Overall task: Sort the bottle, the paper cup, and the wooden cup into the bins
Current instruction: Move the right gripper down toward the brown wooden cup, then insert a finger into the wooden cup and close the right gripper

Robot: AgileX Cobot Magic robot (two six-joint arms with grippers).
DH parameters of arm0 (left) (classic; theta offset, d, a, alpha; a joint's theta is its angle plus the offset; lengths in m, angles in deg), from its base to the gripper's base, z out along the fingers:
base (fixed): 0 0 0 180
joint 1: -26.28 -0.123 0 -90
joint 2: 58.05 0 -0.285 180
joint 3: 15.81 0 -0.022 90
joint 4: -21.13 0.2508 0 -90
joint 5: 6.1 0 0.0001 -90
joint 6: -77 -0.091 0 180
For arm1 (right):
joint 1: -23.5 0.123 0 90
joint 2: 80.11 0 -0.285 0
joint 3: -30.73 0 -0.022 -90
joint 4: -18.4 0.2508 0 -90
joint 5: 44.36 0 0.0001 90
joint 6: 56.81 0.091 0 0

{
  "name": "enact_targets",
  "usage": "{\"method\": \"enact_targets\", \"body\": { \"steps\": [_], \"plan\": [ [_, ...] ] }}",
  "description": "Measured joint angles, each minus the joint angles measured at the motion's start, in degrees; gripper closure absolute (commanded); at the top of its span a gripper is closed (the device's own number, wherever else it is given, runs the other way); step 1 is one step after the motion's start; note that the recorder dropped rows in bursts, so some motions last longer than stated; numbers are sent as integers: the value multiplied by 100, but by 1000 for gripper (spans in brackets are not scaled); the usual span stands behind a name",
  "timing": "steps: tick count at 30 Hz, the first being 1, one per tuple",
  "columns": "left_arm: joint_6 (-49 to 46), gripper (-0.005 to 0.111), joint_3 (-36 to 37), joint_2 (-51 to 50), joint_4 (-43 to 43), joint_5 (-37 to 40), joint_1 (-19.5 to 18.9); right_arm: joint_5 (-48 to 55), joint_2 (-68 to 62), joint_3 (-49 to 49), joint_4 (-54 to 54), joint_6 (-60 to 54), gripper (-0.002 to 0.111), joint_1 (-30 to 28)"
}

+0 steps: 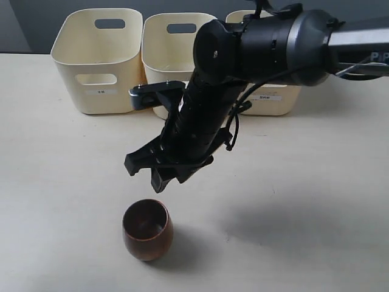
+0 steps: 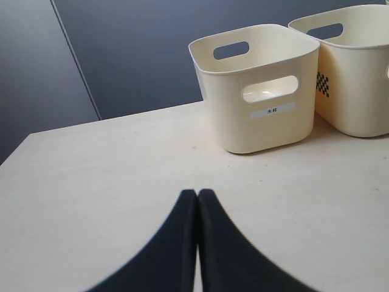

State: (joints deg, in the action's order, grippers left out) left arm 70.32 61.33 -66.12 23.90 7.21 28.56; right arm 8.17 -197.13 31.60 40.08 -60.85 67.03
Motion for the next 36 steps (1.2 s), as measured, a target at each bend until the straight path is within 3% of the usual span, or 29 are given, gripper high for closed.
{"method": "enact_targets", "body": {
  "steps": [14, 25, 36],
  "plan": [
    [0, 107, 0, 0, 0, 0, 0, 181, -145, 0, 151, -12, 64, 0],
    [0, 107, 0, 0, 0, 0, 0, 166, -145, 0, 124, -72, 64, 489],
    [0, 107, 0, 0, 0, 0, 0, 137, -145, 0, -33, 1, 64, 505]
  ]
}}
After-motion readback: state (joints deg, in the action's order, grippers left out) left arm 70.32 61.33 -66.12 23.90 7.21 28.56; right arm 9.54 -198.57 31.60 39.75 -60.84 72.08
